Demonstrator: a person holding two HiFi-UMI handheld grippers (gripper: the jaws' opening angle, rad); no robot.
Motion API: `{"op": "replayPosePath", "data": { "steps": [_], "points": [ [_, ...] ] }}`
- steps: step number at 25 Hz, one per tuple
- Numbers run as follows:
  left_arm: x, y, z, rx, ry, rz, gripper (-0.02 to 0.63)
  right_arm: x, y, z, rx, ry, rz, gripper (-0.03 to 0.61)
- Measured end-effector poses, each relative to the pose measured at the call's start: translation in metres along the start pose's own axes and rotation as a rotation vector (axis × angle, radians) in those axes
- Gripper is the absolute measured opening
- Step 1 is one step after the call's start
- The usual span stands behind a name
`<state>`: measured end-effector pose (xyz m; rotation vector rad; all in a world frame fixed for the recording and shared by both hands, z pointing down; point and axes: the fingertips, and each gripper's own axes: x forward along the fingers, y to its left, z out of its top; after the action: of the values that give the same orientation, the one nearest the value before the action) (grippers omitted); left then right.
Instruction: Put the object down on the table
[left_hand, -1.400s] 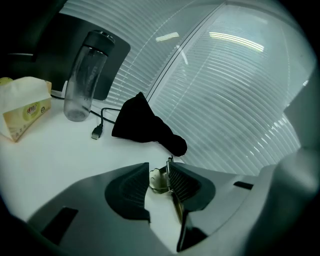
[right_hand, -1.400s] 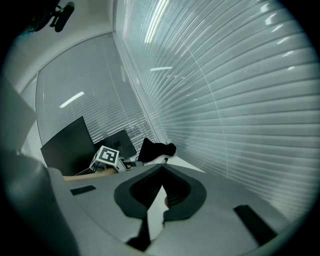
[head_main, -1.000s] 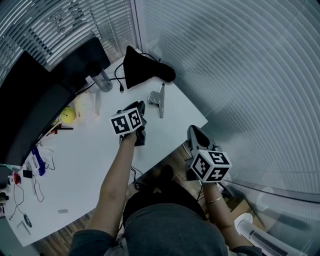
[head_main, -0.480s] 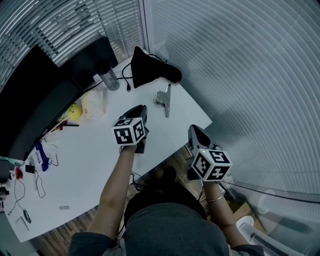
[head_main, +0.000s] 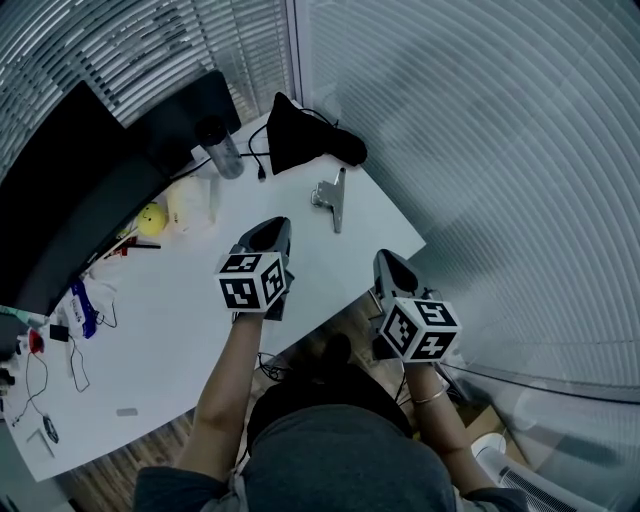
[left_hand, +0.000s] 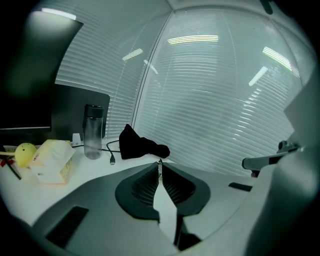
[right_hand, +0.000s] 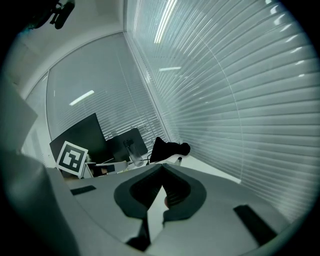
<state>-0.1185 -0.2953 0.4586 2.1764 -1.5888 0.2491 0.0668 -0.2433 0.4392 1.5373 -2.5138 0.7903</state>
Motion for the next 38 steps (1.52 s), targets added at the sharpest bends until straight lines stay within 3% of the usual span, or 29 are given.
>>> {"op": "replayPosePath", "data": {
  "steps": [16,38],
  "points": [
    [-0.036,-0.017,-0.01,0.045,-0.013,-0.003,0.035,-0.008,0.01,0.005,-0.065,-0.034,-0.02,0.0],
    [-0.029,-0.023,-0.01,0.043,-0.005,0.009,0.035,-0.005,0.003,0.007,-0.089,-0.023,-0.018,0.0]
  ]
}}
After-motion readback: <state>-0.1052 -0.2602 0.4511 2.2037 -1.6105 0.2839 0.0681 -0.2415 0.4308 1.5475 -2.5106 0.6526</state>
